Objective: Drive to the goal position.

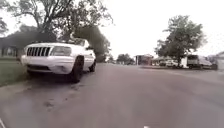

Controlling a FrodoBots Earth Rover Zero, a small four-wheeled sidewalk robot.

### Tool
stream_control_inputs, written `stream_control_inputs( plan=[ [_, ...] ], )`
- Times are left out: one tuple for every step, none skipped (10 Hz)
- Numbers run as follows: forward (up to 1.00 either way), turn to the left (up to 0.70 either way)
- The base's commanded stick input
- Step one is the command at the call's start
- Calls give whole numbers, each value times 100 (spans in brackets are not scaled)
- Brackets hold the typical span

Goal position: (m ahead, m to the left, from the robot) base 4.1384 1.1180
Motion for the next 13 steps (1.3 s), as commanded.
stream_control_inputs(
  plan=[
    [70,-1],
    [70,-1],
    [70,-1],
    [70,-1],
    [70,-1],
    [70,-1],
    [70,-1],
    [70,-1],
    [70,-1],
    [70,-1],
    [70,-1],
    [70,-1],
    [70,-1]
  ],
)
